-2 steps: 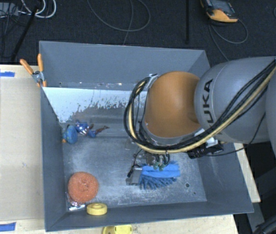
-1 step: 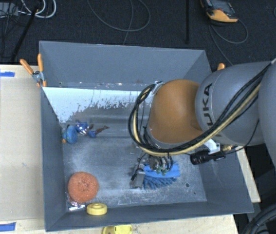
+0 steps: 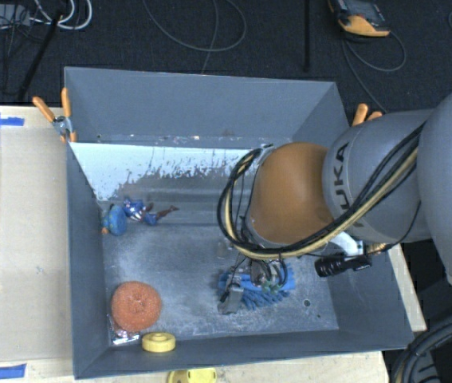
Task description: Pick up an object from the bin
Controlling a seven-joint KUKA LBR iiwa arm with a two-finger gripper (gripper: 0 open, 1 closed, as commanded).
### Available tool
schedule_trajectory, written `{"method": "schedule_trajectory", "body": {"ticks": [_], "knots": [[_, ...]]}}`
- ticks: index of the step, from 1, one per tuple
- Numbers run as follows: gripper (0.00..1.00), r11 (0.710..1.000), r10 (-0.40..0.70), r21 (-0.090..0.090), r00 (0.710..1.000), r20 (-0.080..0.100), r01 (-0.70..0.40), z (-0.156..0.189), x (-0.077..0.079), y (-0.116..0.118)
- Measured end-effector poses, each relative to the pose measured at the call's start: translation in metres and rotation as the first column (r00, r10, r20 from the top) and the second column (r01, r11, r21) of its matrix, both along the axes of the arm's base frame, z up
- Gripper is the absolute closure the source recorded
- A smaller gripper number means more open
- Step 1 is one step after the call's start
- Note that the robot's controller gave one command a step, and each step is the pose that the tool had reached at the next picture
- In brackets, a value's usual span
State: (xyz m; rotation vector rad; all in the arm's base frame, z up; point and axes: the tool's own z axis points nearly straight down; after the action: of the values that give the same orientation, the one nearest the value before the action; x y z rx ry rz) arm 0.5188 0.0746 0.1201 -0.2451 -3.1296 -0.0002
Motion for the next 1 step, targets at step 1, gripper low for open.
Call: {"method": "schedule_trajectory", "body": {"ticks": [1], "knots": [[0.0,0.99,0.14,0.0,0.99,0.002,-0.14,-0.033,0.0034,-0.0384]]}}
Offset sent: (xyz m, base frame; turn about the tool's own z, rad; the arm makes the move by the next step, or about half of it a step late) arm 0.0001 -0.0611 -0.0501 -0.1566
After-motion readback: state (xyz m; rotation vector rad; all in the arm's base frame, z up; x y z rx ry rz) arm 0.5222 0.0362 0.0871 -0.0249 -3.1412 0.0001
